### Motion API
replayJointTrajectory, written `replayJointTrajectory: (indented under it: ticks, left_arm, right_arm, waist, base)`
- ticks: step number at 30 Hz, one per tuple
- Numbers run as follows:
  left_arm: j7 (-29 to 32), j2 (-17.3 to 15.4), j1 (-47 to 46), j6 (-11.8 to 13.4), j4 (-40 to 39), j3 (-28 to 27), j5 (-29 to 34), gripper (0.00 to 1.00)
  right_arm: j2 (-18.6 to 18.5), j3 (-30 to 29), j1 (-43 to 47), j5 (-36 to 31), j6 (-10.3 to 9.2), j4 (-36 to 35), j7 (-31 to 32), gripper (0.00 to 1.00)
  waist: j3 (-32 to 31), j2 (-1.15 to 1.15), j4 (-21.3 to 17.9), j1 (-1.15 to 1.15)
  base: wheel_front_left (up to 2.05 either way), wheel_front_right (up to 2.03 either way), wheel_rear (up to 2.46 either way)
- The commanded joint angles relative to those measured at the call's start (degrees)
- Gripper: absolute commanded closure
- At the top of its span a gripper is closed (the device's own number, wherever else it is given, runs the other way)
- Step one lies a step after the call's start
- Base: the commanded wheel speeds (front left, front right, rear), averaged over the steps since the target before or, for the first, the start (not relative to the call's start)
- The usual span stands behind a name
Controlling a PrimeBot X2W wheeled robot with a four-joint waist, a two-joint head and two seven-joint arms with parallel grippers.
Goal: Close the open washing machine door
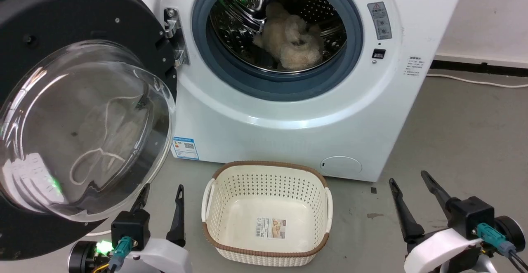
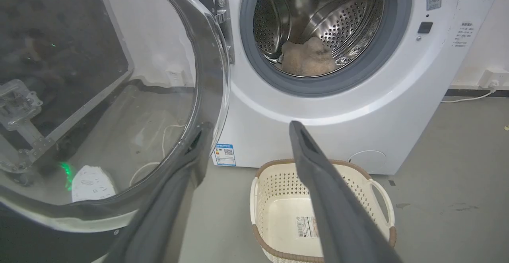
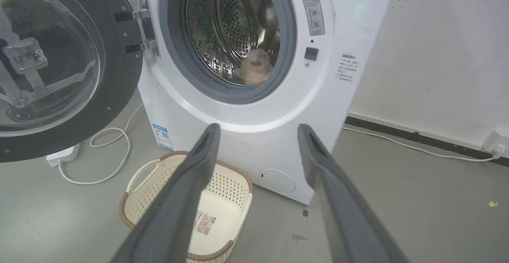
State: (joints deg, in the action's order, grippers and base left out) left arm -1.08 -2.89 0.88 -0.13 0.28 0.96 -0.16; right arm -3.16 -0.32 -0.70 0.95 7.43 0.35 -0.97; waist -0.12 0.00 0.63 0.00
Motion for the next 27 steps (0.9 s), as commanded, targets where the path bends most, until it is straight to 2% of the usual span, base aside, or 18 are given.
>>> replayJointTrajectory:
  ticks: [1, 6, 15, 27]
  left_arm:
    - [-0.6, -0.2, -0.3, 0.1, -0.1, 0.2, 0.2, 0.0]
    - [-1.0, -0.2, -0.3, 0.0, -0.1, 0.7, 0.2, 0.0]
    - [-2.4, -0.6, -0.4, -0.1, 0.1, 2.1, 0.2, 0.0]
    - [-3.8, -1.2, 0.4, 1.3, -1.5, 2.3, 0.0, 0.0]
  right_arm:
    - [0.0, -0.1, 0.6, 0.4, 0.01, -0.1, -0.7, 0.0]
    - [-0.1, -0.1, 0.8, 0.5, 0.01, -0.2, -1.2, 0.0]
    - [-0.4, 1.1, 1.6, 0.7, 0.01, 0.0, -2.5, 0.0]
    - [-1.5, 4.5, 0.0, 1.5, 0.02, 1.2, -3.9, 0.0]
  waist:
    - [-0.1, 0.0, 0.3, 0.0]
    - [-0.2, 0.0, 1.3, 0.0]
    - [-0.9, 0.0, 5.5, 0.0]
    - [-0.4, 0.0, 8.8, 0.0]
  base:
    - [0.0, 0.0, 0.0]
    - [0.0, 0.0, 0.0]
    - [0.0, 0.0, 0.0]
    - [0.0, 0.0, 0.0]
